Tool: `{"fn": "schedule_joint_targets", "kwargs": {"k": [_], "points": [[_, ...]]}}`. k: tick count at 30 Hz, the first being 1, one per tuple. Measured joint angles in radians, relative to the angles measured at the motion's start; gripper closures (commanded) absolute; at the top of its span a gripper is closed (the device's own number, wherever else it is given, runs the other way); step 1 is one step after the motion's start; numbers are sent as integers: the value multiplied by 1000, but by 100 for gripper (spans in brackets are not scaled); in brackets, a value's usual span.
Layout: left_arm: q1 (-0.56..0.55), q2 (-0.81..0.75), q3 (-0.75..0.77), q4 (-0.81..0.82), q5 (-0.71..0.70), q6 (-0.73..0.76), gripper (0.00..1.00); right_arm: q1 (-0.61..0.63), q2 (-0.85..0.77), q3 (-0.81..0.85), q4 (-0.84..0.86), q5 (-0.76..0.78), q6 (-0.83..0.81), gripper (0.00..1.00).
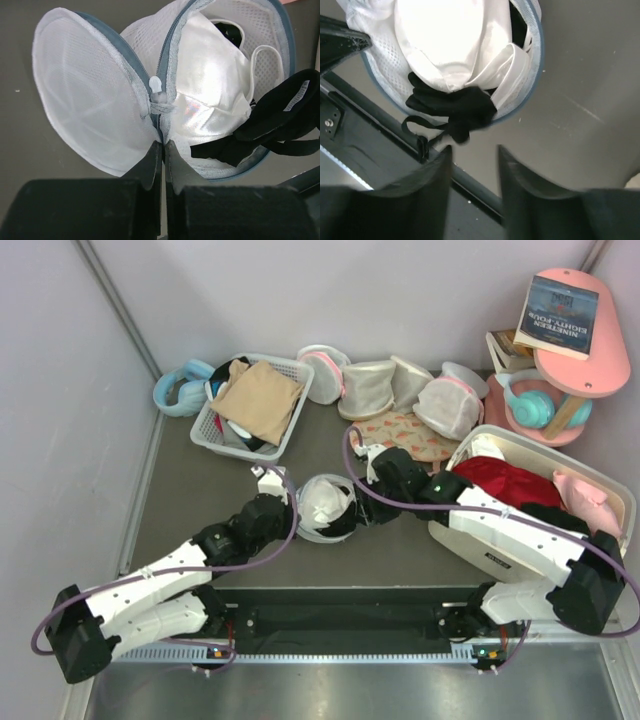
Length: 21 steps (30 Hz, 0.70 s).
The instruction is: Unzip the laundry bag and remove the bra
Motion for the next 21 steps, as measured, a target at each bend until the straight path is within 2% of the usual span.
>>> {"fn": "schedule_joint_targets", "kwargs": {"k": [2, 7, 11, 16, 21], "points": [[0, 0, -11, 3, 6, 0, 100, 0, 2, 14, -25, -5, -9, 38], [0, 0, -21, 8, 17, 0, 100, 0, 29, 187, -87, -21, -55, 37], [0, -3, -26, 14, 20, -16, 100, 0, 23, 297, -31, -51, -97, 34], [0, -11, -27, 14, 21, -64, 100, 0, 43, 293, 71, -130, -136, 33], [0, -11, -27, 14, 21, -123, 100, 0, 148, 191, 201, -166, -163, 29]]}}
